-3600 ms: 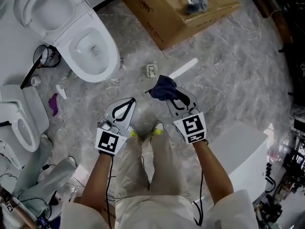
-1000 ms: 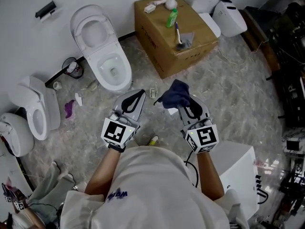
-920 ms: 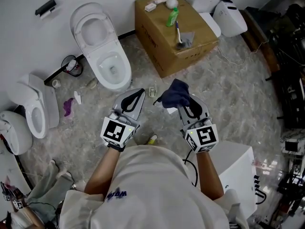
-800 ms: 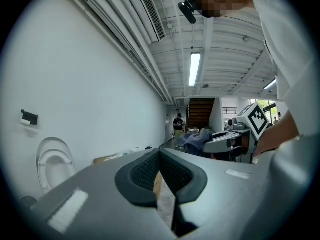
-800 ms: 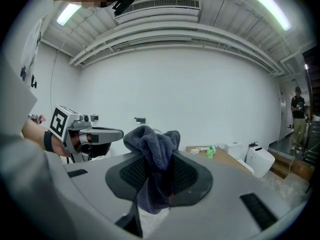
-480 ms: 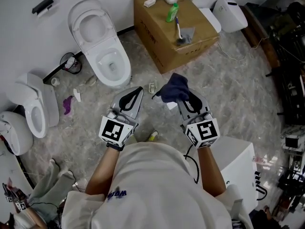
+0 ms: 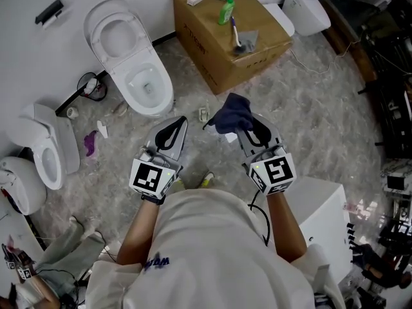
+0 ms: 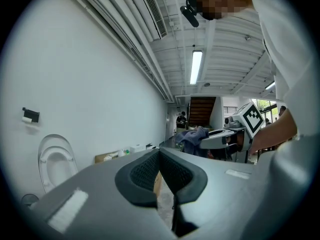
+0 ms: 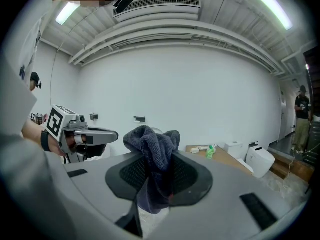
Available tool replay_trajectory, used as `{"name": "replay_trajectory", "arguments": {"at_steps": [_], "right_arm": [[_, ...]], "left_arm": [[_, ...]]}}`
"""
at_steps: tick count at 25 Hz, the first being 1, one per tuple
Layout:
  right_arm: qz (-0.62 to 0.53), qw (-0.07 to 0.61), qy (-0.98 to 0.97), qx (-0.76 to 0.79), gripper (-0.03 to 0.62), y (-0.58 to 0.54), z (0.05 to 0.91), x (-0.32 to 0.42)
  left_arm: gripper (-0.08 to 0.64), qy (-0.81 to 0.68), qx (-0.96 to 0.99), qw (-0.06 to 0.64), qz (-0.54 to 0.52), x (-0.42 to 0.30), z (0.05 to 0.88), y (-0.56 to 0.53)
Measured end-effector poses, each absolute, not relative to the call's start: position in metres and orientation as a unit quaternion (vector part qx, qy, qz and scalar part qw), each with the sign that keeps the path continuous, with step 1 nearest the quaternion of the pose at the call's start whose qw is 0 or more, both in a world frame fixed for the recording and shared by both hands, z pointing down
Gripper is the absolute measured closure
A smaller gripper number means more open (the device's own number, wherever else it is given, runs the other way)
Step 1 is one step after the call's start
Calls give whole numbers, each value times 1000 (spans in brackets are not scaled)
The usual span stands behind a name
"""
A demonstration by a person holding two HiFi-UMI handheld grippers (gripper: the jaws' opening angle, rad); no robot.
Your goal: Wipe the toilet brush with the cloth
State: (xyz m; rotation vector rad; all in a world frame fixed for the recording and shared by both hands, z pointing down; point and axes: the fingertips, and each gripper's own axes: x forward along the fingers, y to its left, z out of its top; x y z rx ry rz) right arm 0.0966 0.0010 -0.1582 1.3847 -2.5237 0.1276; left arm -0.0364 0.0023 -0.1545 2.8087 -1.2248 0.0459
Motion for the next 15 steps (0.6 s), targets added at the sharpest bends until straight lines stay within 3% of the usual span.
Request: {"name": "replay_trajectory", "arguments": {"at_steps": [15], "right_arm": [[42, 137, -871, 469, 483, 6, -157, 99]], "left_arm": [[561, -392, 918, 47, 24, -32, -143, 11]]}}
